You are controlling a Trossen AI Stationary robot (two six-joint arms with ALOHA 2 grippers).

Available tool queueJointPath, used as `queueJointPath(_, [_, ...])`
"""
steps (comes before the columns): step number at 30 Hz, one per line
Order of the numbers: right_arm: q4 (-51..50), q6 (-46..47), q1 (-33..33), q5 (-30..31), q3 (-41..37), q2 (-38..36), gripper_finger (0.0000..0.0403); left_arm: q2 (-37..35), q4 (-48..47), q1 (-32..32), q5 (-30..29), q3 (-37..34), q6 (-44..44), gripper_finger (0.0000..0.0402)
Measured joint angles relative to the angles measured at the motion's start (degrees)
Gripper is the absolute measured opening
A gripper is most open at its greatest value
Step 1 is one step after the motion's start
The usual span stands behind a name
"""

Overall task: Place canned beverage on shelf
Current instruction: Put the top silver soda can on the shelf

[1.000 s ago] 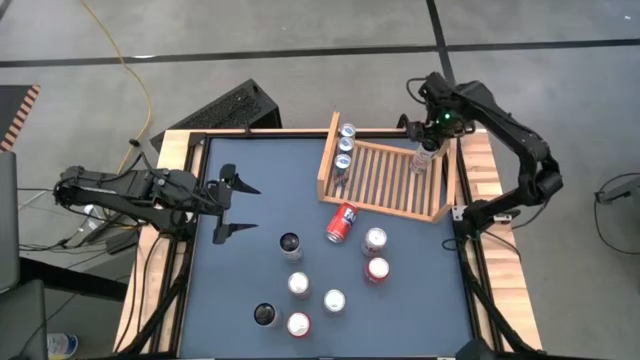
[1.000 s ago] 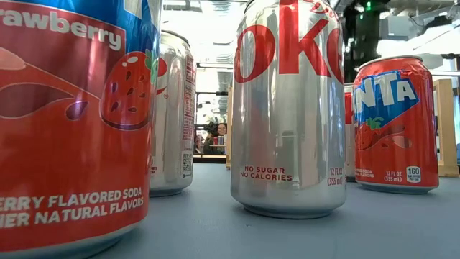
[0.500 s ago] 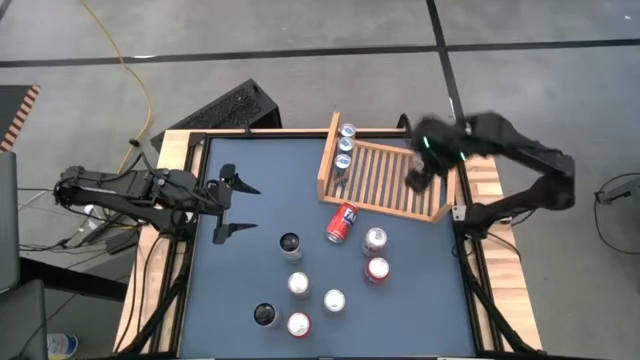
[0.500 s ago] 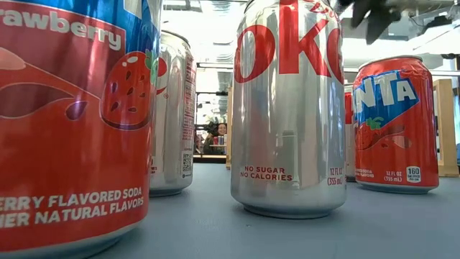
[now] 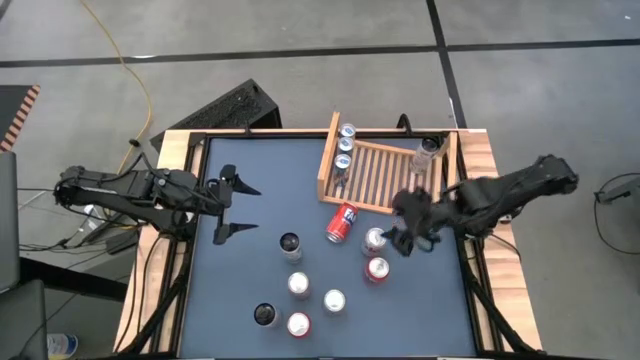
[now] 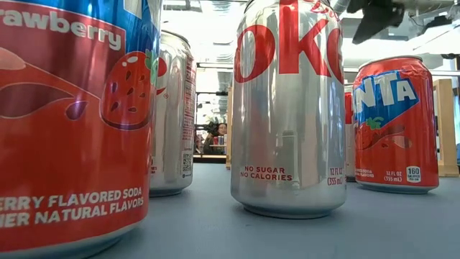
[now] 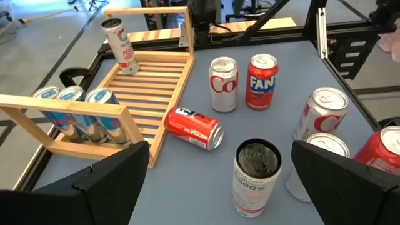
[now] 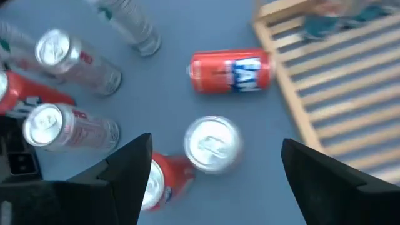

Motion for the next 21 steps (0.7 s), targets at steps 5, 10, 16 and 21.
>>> queueJointPath(5, [-0.1, -1.5, -2.1, -4.9, 0.1, 7.3, 0.0329, 1.0, 0.2, 0.0, -0.1, 0.0, 0.7, 0.0380])
queueJointPath(10, [-8.5, -4.9, -4.7, -7.4, 2.6, 14.7, 0.0329, 2.6, 0.2, 0.0, -0.3, 0.0, 1.2, 0.0380])
queueJointPath(16, [-10.5, -9.2, -5.7, -7.9, 6.1, 19.6, 0.0329, 4.7, 0.4, 0.0, -0.5, 0.0, 1.2, 0.0380])
queueJointPath(21, [-10.3, -10.6, -5.2, -8.2, 9.0, 19.1, 0.0329, 4.9, 0.2, 0.0, -0.5, 0.0, 1.1, 0.0380])
